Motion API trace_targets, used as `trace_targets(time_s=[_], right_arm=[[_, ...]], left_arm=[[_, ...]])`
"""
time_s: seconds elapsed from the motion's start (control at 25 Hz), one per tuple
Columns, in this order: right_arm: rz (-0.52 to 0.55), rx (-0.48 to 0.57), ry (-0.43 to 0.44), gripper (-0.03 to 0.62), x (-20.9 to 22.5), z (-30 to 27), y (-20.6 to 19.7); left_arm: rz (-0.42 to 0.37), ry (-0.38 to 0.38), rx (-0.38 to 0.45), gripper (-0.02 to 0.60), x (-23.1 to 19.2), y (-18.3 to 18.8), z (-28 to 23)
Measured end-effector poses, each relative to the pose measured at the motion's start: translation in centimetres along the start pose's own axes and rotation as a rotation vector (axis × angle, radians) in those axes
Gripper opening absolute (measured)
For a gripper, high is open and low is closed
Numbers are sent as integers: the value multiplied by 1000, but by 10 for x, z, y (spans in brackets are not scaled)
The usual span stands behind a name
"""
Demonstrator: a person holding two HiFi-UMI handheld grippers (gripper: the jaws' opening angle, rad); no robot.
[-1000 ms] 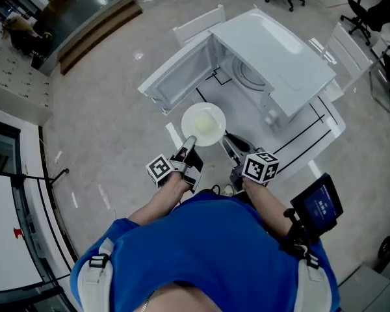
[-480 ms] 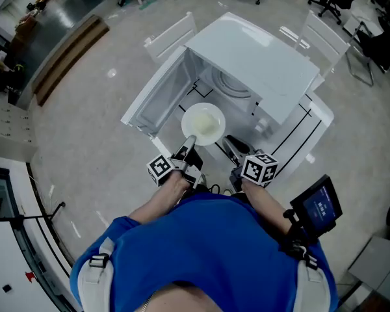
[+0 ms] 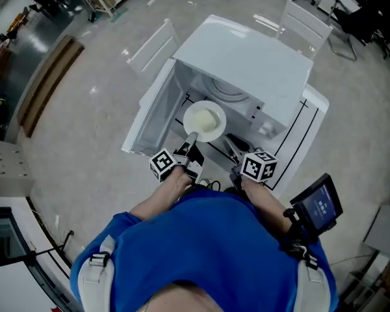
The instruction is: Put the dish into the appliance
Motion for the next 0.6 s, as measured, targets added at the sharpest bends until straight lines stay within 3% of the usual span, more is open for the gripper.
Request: trace_targets(time_s=[0.6], right_arm=[[-29,74,-192,40,26,-10,22]], left_arm=[[1,29,-166,18,-2,1,-72]])
Point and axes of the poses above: the fingertips, and each gripper's own axes: z backward along the fingers, x to its right, y out of its top, the point moved 3 cm from there along z, backward along the fingers, and after that the axes turned 2 degrees about x, right-handed, at the moved point
